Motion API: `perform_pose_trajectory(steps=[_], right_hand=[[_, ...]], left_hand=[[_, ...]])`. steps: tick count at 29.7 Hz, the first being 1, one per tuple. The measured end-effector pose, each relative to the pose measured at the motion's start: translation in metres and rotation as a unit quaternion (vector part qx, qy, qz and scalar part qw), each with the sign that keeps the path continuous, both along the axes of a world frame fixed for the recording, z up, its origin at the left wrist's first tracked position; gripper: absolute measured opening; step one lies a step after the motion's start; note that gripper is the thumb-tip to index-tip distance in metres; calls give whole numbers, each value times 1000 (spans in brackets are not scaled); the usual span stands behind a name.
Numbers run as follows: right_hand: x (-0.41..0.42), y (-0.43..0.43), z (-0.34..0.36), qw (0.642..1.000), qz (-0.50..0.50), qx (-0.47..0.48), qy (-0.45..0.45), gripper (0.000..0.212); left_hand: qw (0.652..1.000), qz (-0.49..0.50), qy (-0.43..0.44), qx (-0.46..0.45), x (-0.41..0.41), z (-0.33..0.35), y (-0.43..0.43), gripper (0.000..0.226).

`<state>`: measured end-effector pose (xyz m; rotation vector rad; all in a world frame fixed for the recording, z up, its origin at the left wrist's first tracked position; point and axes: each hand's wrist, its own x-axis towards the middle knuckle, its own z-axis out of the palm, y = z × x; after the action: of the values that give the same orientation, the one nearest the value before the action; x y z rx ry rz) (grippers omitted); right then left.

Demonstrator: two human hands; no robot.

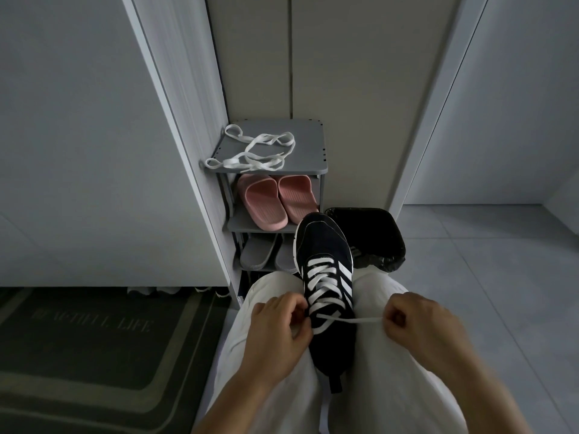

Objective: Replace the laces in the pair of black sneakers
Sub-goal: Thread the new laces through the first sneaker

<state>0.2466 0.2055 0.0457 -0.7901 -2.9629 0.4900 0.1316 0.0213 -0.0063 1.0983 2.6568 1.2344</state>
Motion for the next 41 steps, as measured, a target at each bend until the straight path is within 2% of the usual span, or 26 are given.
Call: perform_pose_trajectory(steps=[3,5,7,10,12,13,16,18,20,21,23,26,28,30,32,35,36,38,40,41], right_hand=[[-5,-12,-2,997,66,-24,7,5],[-10,-19,-9,994,105,-35,9,17],[-12,-21,-10,995,99,-26,13,7],[-4,-10,-11,999,38,-22,3,15],[-1,-4,-8,999,22,-35,15,12],[-2,-5,-7,998,32,-48,29,8],[-12,-22,-7,993,104,-46,35,20],[-13,-27,-8,992,124,-24,28,14],[-8,-19,-8,995,96,-17,26,34],[-5,-15,-8,996,86,-10,12,37],[-3,-10,-5,996,91,-23,-3,34],[-6,-16,-1,991,106,-84,-5,25],[-10,-18,-3,991,71,-106,41,17],[-16,-21,-6,989,32,-107,96,11],[-24,-27,-10,985,16,-116,124,14],[-33,-36,-13,985,16,-121,118,21],[-35,-36,-14,984,14,-129,121,21],[-41,-37,-14,982,8,-141,124,23],[-46,-37,-10,984,4,-142,106,29],[-47,-36,-7,986,7,-139,94,30]], left_hand=[[1000,-12,1,7,2,1,0,22],[1000,-9,11,2,3,1,1,24],[1000,-2,16,-12,3,1,2,25],[1000,11,21,-18,5,-1,4,17],[999,17,20,-20,5,-1,5,17],[1000,18,15,-21,5,0,5,18],[1000,16,5,-20,5,3,6,18],[1000,12,6,-16,5,4,5,19],[1000,9,4,-22,6,4,4,23],[1000,6,11,-28,5,3,4,23],[999,-11,35,-38,5,3,4,22],[991,-39,71,-104,7,3,1,36],[983,-35,112,-139,10,2,-2,23],[989,-28,110,-98,13,4,-7,13],[991,-39,107,-75,12,1,-13,18],[987,-76,110,-92,14,0,-20,25],[991,-76,76,-80,13,3,-19,29],[999,-37,3,-28,9,9,-10,30],[1000,13,1,11,0,18,3,22],[1000,25,7,16,-4,23,10,25]])
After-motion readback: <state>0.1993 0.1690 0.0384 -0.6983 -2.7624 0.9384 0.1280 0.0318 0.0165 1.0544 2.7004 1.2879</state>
